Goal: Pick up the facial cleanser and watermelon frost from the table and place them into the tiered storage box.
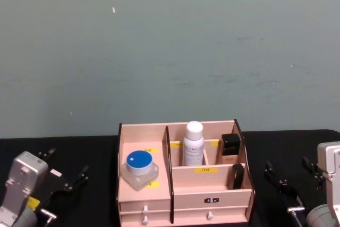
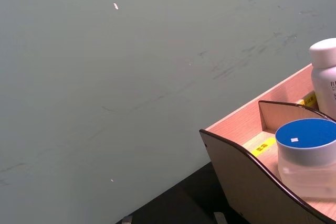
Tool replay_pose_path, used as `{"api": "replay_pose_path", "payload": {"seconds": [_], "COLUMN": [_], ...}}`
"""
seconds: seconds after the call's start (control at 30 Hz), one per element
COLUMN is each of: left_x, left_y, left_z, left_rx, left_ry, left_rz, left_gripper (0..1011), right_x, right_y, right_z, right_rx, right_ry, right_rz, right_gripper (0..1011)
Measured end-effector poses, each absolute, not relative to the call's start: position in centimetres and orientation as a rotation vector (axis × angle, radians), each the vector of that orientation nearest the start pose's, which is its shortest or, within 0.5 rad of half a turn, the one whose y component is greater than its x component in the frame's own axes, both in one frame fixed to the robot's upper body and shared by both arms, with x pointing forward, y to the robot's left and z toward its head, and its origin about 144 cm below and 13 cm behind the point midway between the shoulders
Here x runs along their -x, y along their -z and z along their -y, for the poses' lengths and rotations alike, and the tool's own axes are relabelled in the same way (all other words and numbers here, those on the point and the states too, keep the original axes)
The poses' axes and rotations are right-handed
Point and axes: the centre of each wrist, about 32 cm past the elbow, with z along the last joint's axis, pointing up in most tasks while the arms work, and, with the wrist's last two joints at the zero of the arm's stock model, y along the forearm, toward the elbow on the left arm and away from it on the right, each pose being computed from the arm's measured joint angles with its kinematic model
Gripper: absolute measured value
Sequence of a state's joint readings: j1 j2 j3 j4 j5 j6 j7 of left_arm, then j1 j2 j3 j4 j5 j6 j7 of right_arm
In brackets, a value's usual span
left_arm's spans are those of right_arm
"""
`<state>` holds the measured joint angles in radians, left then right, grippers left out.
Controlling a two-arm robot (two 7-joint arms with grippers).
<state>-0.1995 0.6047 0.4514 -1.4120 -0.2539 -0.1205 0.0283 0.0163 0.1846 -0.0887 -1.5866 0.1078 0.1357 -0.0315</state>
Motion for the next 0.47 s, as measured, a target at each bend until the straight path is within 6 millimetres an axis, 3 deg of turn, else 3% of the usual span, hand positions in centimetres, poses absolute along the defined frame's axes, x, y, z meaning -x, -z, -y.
{"api": "replay_pose_path", "payload": {"seconds": [0.47], "left_x": [-48.86], "left_y": [-113.98], "left_z": [-30.97], "left_rx": [-0.304], "left_ry": [-1.248], "left_rz": [0.285], "left_gripper": [1001], "right_x": [-46.29], "right_y": [-115.08], "right_z": [25.26], "right_rx": [0.156], "right_ry": [1.515], "right_rz": [-0.024], "right_gripper": [1002]}}
